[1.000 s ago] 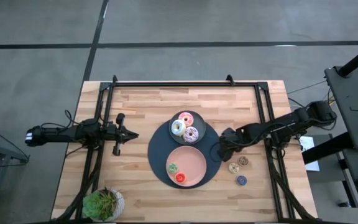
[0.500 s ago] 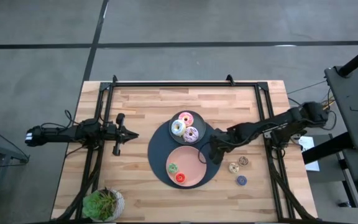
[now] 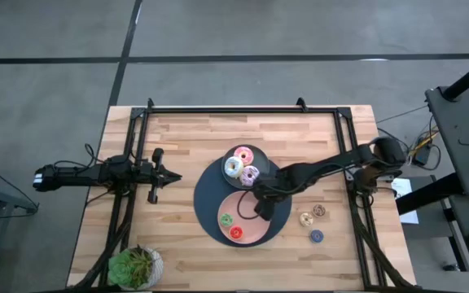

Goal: Pick & Place donuts
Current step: Put the small orange doughnut into the pink plate

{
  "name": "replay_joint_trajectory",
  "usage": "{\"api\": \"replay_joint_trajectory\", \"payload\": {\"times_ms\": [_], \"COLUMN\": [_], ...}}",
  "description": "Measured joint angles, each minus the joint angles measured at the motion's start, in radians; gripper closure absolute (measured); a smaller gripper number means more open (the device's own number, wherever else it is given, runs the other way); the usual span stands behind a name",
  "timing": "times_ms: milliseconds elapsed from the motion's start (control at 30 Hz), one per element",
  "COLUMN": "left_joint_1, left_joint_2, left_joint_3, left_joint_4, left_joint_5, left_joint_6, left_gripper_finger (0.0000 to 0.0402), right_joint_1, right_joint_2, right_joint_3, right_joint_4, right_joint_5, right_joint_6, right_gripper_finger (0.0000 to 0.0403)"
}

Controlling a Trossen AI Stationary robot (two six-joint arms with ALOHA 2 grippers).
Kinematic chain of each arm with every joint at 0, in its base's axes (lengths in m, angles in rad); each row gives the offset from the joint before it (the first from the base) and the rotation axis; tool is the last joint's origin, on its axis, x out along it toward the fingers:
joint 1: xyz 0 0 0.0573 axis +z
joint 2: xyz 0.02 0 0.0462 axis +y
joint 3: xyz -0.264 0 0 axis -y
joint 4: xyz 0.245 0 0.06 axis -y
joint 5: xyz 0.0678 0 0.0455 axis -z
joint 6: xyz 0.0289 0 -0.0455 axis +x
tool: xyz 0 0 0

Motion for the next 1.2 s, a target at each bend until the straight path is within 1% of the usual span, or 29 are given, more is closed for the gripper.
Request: {"api": "replay_joint_trajectory", "payload": {"times_ms": [533, 833, 1200], "left_joint_1": [0.0, 0.0, 0.0], "left_joint_2": [0.0, 0.0, 0.0], "left_joint_3": [0.0, 0.0, 0.0], "left_joint_4": [0.0, 0.0, 0.0], "left_joint_5": [0.0, 0.0, 0.0], "left_joint_6": [0.0, 0.0, 0.0], "left_gripper_finger": [0.0402, 0.0402, 0.0402], "right_joint_1": [0.003, 0.003, 0.004], "right_joint_2": [0.168, 0.284, 0.413], "right_joint_3": [0.219, 0.348, 0.49], "right_joint_4": [0.002, 0.001, 0.004], "right_joint_5": [-0.001, -0.001, 0.0], "right_joint_6": [-0.065, -0.108, -0.199], "right_gripper_finger": [0.0179, 0.0179, 0.0179]}}
